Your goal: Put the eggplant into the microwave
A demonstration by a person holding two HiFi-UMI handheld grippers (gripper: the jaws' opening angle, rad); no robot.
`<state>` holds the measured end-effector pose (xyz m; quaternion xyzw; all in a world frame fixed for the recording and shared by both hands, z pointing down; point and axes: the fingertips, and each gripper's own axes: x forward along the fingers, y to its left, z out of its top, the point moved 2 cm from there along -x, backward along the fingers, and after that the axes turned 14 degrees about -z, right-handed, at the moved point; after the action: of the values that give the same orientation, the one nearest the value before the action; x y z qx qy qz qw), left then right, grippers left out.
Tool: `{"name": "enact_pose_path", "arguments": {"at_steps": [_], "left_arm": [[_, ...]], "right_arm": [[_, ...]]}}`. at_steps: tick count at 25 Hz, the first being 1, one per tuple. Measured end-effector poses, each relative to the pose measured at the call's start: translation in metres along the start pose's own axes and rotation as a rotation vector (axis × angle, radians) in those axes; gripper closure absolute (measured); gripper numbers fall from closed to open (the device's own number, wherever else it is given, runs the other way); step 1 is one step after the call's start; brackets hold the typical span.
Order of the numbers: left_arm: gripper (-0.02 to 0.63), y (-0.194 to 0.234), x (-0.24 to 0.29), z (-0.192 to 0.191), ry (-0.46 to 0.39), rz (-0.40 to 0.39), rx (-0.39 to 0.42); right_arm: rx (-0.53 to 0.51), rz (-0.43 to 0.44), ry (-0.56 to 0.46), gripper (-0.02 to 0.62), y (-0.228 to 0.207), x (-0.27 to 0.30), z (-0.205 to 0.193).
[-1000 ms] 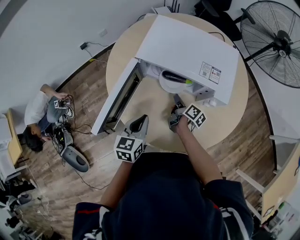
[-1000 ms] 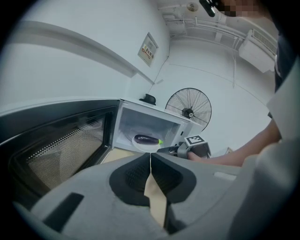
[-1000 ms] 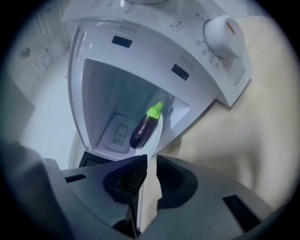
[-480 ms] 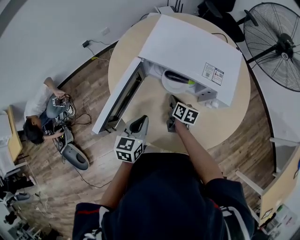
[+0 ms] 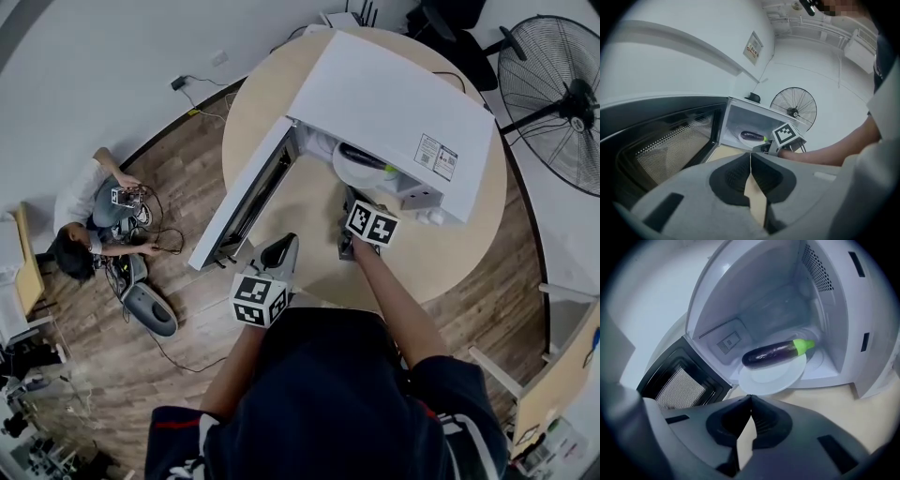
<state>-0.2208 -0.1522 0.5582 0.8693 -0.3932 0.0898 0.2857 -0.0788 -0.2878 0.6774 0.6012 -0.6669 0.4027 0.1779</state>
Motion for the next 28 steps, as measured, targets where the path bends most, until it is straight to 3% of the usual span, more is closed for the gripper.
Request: {"name": "enact_pose_path", "arguments": {"at_steps": [28], "left_arm": [[0.584, 0.012, 0.016, 0.003, 0.013, 0.003, -0.019]], "right_arm": [[-0.049, -0.013, -0.031, 0.584, -0.010, 0.027, 0.045]]}}
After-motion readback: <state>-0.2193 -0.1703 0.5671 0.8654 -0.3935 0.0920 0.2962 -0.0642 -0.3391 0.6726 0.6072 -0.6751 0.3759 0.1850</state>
